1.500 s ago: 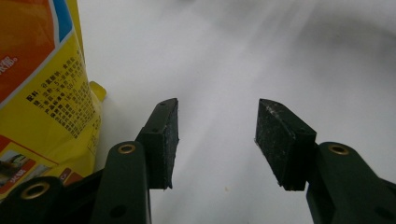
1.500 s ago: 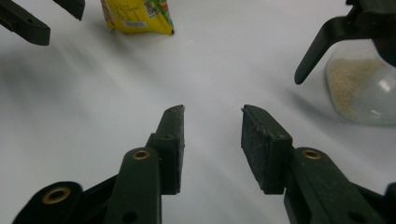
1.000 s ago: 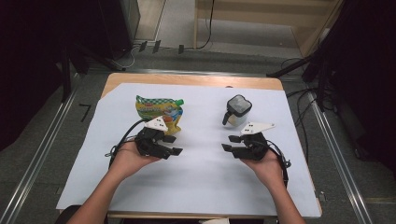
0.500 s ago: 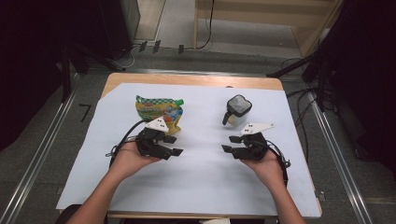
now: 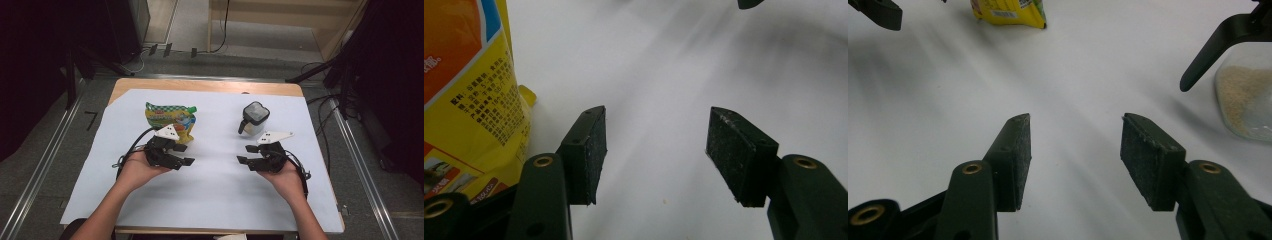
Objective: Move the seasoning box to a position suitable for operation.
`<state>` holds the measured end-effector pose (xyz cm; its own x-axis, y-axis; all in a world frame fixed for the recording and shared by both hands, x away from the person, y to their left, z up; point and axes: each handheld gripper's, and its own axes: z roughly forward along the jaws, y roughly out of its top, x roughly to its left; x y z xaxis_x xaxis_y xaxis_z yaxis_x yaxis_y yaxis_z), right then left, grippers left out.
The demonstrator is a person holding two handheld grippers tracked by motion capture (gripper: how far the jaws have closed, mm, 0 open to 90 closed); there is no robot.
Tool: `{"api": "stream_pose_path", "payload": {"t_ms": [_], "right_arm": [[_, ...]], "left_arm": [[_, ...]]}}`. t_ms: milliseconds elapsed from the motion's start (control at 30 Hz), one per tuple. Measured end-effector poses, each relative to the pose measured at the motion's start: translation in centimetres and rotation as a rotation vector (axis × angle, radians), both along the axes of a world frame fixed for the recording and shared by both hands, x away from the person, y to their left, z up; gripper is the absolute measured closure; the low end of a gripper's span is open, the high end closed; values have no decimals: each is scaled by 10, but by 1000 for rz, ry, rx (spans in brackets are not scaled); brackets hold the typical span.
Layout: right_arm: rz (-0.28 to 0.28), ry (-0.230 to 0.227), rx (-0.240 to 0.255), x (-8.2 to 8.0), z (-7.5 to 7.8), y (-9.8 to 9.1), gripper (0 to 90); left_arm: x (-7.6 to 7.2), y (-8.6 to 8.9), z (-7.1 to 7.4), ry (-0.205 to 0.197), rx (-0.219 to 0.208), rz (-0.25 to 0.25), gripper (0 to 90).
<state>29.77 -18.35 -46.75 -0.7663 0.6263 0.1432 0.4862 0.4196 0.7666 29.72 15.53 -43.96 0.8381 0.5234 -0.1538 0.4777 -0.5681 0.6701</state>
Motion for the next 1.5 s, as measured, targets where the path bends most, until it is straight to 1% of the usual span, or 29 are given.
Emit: {"api": "stream_pose_path", "payload": {"t_ms": [133, 233, 300, 333, 367, 400, 433, 467, 567, 600, 667, 700, 733, 767, 800, 833, 867, 900, 967, 1067, 1100, 1133, 1233, 1300, 1367, 1500], "right_arm": [[-3, 1, 4, 0, 1, -1, 470], [-11, -8, 8, 0, 4, -5, 467], [-22, -26, 2, 0, 8, -10, 463], [-22, -26, 2, 0, 8, -10, 463], [-44, -33, 8, 1, 11, -17, 458], [-44, -33, 8, 1, 11, -17, 458], [-65, -38, 16, 2, 13, -23, 453], [-77, -33, 15, 3, 13, -26, 453], [-102, -45, -14, 5, 13, -36, 457], [-112, -47, -13, 6, 13, -40, 457], [-132, -47, 3, 8, 14, -46, 457], [-149, -39, 16, 11, 14, -49, 457], [-149, -39, 16, 11, 14, -49, 457], [-164, -34, 15, 16, 13, -51, 449], [-164, -34, 15, 16, 13, -51, 449], [-175, -28, 12, 22, 12, -51, 443], [-177, -23, 13, 24, 12, -52, 443], [-177, -9, 21, 28, 12, -52, 443], [-183, -2, 24, 33, 13, -51, 443], [-181, -8, -7, 43, 17, -50, 435], [-183, -2, -11, 47, 18, -50, 432], [-188, 1, -15, 52, 18, -51, 422], [-196, 12, -3, 65, 18, -54, 361], [-204, 31, 14, 75, 15, -57, 335], [-215, 26, 31, 81, 10, -59, 318], [-232, 21, 34, 90, 0, -64, 279]], "left_arm": [[0, 0, 1, 2, -9, -6, 422], [-1, 1, 2, -4, -16, -7, 421], [-1, 1, 2, -1, -18, -8, 423], [-1, 1, 3, 1, -20, -5, 423], [-2, 1, 3, -3, -23, -6, 423], [-2, 1, 3, -3, -23, -6, 422], [-2, 1, 5, -12, -15, -11, 419], [-2, 1, 5, -14, -18, -16, 413], [-4, 0, 6, -19, -19, -22, 406], [-4, 0, 6, -18, -21, -22, 405], [-4, 0, 6, -18, -22, -22, 404], [-3, 0, 6, -14, -20, -24, 404], [-3, 0, 6, -14, -20, -24, 404], [-3, -2, 5, -12, -16, -27, 404], [-3, -2, 5, -12, -16, -27, 403], [-3, -4, 3, -13, -10, -32, 403], [-3, -4, 3, -10, -1, -41, 403], [-3, -5, 2, -7, -4, -41, 404], [-3, -6, 2, -3, -5, -45, 404], [-4, -6, 1, -1, -9, -46, 404], [-4, -7, 2, -1, -12, -46, 404], [-4, -6, 2, -4, -11, -49, 405], [-5, -6, 3, -9, -11, -54, 405], [-7, -6, 3, -9, -20, -50, 405], [-7, -6, 3, -6, -28, -51, 405], [-8, -6, 3, -1, -28, -52, 405]]}}
